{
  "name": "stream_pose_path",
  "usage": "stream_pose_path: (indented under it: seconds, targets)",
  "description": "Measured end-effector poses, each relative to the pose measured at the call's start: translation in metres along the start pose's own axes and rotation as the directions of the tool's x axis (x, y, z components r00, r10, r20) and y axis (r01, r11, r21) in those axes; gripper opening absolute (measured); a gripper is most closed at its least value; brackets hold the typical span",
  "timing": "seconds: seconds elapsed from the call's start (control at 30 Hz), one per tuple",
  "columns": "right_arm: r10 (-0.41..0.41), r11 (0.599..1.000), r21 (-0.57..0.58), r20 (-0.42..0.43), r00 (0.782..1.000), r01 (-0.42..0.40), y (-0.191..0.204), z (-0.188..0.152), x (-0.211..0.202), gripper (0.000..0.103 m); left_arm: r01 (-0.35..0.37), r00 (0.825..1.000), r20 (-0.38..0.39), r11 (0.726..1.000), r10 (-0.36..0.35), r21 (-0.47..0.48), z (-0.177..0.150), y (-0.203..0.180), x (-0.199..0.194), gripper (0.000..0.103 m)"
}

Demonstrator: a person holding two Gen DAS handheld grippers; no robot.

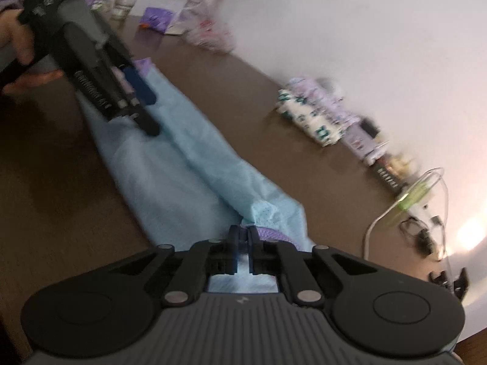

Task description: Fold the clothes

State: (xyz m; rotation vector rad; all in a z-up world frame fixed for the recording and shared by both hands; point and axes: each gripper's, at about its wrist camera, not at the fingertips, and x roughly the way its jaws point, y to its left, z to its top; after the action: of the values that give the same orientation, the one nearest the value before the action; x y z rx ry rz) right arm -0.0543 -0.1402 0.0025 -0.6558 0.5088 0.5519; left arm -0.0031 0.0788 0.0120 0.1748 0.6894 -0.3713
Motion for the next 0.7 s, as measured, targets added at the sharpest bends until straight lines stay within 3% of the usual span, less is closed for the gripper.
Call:
stream_pose_path:
  seconds: [0.07, 0.1, 0.17, 0.2, 0.23, 0.3, 0.33, 0.4, 0.43, 0.57, 0.7]
  targets:
    - [0.012, 0.999, 0.039, 0.003, 1.000, -0.012, -0.002, -0.002, -0.005, 0.006, 0.014, 1.000, -0.002, 1.000, -0.014, -0.015, 0.001, 0.003, -0.001, 0.056]
    - [0.012, 0.998, 0.061, 0.007, 1.000, -0.013, -0.005, -0.002, -0.009, 0.009, 0.071, 0.997, 0.021, 0.994, -0.069, -0.084, 0.002, 0.013, -0.006, 0.055]
    - [0.033, 0.991, 0.125, 0.062, 0.998, -0.041, -0.015, 0.000, -0.024, 0.016, 0.193, 0.981, 0.082, 0.955, -0.178, -0.224, 0.005, 0.033, -0.017, 0.055]
    - [0.044, 0.986, 0.157, 0.093, 0.995, -0.058, -0.020, 0.002, -0.032, 0.031, 0.221, 0.973, 0.124, 0.931, -0.192, -0.292, 0.006, 0.044, -0.024, 0.057]
    - [0.050, 0.977, 0.198, 0.132, 0.990, -0.075, -0.027, 0.003, -0.039, 0.039, 0.248, 0.966, 0.168, 0.901, -0.199, -0.357, 0.006, 0.055, -0.031, 0.060]
    - [0.036, 0.956, 0.280, 0.170, 0.985, -0.084, -0.040, 0.006, -0.041, 0.038, 0.085, 0.991, 0.129, 0.931, -0.041, -0.355, 0.012, 0.057, -0.030, 0.060]
    - [0.015, 0.943, 0.325, 0.159, 0.987, -0.067, -0.046, 0.008, -0.033, 0.038, 0.011, 0.995, 0.099, 0.943, 0.024, -0.332, 0.013, 0.055, -0.024, 0.058]
    - [-0.024, 0.925, 0.380, 0.110, 0.994, -0.020, -0.052, 0.009, -0.014, 0.032, -0.121, 0.991, 0.016, 0.939, 0.134, -0.321, 0.016, 0.052, -0.009, 0.051]
    - [-0.021, 0.915, 0.402, 0.081, 0.996, -0.014, -0.053, 0.009, -0.005, 0.030, -0.148, 0.988, -0.006, 0.934, 0.155, -0.326, 0.016, 0.052, -0.004, 0.046]
    - [0.012, 0.893, 0.450, -0.018, 1.000, -0.002, -0.050, 0.002, 0.017, 0.029, -0.204, 0.979, -0.048, 0.917, 0.200, -0.342, 0.014, 0.056, 0.005, 0.047]
    - [0.015, 0.880, 0.474, -0.026, 1.000, -0.001, -0.043, -0.006, 0.012, 0.033, -0.218, 0.975, -0.048, 0.909, 0.215, -0.354, 0.013, 0.063, 0.006, 0.047]
